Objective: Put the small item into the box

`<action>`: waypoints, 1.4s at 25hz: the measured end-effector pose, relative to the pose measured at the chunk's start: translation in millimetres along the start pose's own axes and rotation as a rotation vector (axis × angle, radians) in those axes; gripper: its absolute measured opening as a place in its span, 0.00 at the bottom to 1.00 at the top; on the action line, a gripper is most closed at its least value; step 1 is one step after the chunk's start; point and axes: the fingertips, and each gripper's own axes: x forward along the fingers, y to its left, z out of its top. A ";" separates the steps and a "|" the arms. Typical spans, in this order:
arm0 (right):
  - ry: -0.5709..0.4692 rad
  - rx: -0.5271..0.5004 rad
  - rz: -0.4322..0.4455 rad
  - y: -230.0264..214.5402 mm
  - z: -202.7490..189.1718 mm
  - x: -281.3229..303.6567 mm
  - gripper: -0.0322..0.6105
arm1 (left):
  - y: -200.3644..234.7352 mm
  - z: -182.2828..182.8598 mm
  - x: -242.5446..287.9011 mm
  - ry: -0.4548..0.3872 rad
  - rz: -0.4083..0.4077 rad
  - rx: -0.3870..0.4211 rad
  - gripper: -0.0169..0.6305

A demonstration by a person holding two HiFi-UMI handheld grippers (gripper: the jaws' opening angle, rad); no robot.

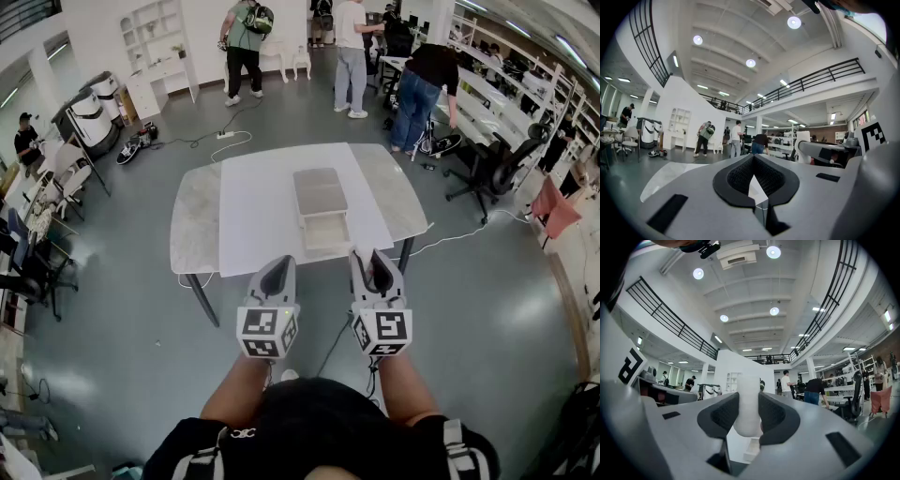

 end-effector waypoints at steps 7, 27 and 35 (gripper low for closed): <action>-0.010 0.007 0.008 1.2 -1.7 7.5 0.24 | 5.7 -1.8 5.1 -0.003 0.002 -0.005 0.05; -0.004 -0.036 -0.075 54.0 -10.3 53.1 0.24 | 79.2 -1.7 13.9 -0.001 -0.072 -0.001 0.05; 0.019 -0.043 -0.122 60.8 -23.8 67.3 0.24 | 97.8 -3.1 27.1 0.009 -0.112 0.004 0.05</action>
